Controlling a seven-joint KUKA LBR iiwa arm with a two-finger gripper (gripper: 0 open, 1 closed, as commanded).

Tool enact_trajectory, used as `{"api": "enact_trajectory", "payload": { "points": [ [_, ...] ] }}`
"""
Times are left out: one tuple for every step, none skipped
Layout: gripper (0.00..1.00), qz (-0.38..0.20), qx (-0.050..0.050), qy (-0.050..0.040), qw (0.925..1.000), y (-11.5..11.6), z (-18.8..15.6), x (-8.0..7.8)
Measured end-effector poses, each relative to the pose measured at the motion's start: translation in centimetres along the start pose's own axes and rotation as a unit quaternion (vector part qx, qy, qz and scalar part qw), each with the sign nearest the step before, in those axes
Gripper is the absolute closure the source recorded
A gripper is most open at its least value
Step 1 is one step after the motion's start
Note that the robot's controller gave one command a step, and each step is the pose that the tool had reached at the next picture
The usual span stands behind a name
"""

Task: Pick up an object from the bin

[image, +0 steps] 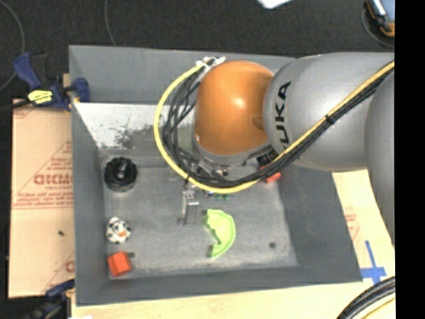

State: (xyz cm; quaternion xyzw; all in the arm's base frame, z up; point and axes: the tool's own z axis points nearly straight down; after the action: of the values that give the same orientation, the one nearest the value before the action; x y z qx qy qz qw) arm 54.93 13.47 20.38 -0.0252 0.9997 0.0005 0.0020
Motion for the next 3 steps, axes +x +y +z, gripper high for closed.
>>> {"api": "enact_trajectory", "payload": {
  "points": [
    [0.00, -0.013, 0.000, -0.0012, 0.9999, -1.9, -1.1, 2.9],
    [0.00, -0.068, 0.000, -0.0012, 0.9977, -3.4, 0.7, 3.8],
    [0.00, -0.076, 0.001, -0.0022, 0.9971, -10.4, 2.2, 4.2]
  ]
}}
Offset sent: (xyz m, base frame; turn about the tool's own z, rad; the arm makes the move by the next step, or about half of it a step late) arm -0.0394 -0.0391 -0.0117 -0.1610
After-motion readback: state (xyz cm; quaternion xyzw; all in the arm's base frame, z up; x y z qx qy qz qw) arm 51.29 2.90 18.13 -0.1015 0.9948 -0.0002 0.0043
